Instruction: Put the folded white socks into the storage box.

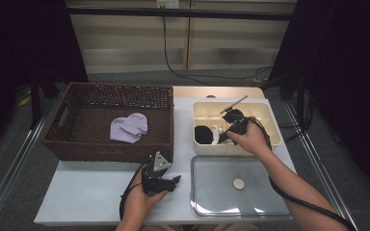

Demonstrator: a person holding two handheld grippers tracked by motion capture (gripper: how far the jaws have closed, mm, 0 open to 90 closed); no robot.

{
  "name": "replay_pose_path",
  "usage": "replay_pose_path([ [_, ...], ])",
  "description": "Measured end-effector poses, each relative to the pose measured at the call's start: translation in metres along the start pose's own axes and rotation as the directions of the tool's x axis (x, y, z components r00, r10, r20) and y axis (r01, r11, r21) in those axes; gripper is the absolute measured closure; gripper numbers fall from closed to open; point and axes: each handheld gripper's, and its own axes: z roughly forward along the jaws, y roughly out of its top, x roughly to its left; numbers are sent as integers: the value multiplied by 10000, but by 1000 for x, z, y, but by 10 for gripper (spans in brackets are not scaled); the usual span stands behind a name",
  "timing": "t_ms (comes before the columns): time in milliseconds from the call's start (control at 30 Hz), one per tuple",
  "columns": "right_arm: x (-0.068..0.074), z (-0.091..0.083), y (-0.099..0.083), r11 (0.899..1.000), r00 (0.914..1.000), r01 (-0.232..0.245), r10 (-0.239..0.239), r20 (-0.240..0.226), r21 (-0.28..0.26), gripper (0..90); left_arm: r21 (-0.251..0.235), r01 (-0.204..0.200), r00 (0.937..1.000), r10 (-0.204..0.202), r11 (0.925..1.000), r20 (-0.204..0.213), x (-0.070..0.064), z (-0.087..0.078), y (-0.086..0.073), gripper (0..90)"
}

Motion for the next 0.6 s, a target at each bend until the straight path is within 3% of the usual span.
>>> replay_pose_path([
  [167, -2, 14, -5, 9992, 10000, 96, -95, -16, 378, 900, -31, 17, 10000, -17, 10000, 25, 0, 0, 0, 332],
  [600, -6, 17, -7, 9997, 9995, 7, 1, -323, 246, 900, -4, 4, 10000, -4, 10000, -1, 0, 0, 0, 332],
])
